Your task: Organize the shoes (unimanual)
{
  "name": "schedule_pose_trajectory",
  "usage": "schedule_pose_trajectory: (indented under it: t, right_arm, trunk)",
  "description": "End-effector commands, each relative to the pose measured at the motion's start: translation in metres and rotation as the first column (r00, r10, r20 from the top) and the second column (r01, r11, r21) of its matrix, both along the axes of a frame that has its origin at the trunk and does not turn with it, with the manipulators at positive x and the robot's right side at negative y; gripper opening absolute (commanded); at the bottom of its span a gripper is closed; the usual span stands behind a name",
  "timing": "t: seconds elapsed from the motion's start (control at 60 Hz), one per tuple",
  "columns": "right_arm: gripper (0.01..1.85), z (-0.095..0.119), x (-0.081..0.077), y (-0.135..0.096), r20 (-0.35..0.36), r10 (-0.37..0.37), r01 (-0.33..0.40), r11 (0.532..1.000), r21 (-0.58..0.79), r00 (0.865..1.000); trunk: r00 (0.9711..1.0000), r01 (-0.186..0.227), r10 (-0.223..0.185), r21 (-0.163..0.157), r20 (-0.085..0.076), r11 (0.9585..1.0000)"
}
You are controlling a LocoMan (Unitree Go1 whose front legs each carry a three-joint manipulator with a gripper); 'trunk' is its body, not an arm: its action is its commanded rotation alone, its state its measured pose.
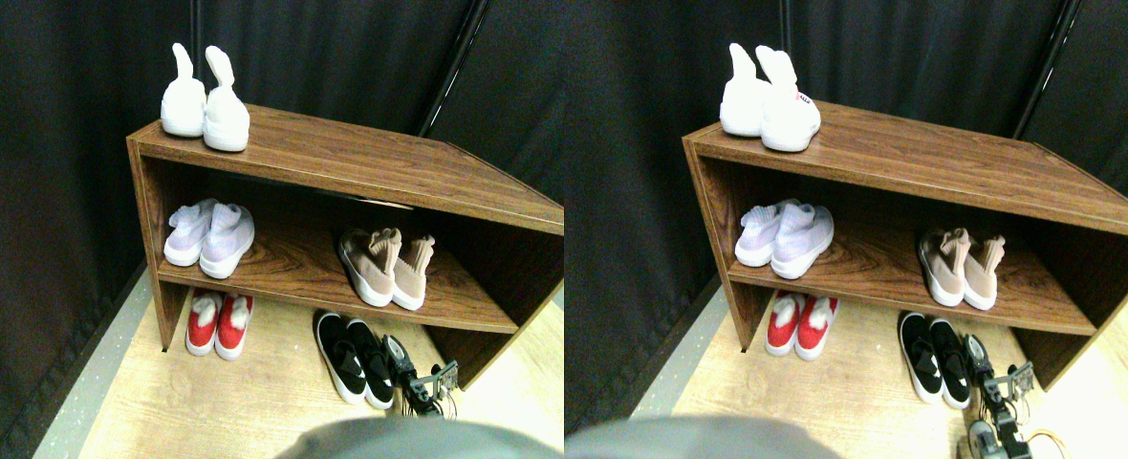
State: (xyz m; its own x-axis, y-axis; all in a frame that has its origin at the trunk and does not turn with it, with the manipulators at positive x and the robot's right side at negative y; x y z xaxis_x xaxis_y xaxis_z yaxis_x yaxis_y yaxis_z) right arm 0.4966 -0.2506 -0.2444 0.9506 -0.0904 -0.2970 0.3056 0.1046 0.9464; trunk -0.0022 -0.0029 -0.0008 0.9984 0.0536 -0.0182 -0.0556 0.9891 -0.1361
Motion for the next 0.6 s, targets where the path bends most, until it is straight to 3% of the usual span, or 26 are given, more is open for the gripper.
schedule_pose_trajectory:
  t: [0.017, 0.233, 0.417, 0.6]
  right_arm:
    - [0.06, 0.004, 0.002, -0.004, 0.006, -0.011, 0.012, 1.0, -0.007, 1.0]
    - [0.06, 0.015, 0.004, -0.035, 0.034, -0.098, 0.101, 0.99, -0.103, 0.995]
    - [0.06, 0.044, -0.006, -0.039, 0.115, 0.016, -0.002, 0.992, -0.128, 0.993]
    - [0.06, 0.076, -0.025, -0.029, 0.164, 0.07, -0.041, 0.983, -0.179, 0.984]
  trunk:
    - [0.9999, -0.01, 0.01, -0.002, -0.008, 0.9999]
    - [0.9999, 0.011, -0.011, 0.024, 0.008, 0.9996]
    - [0.9987, 0.04, -0.041, 0.047, 0.029, 0.9981]
    - [0.9965, 0.061, -0.064, 0.063, 0.054, 0.9962]
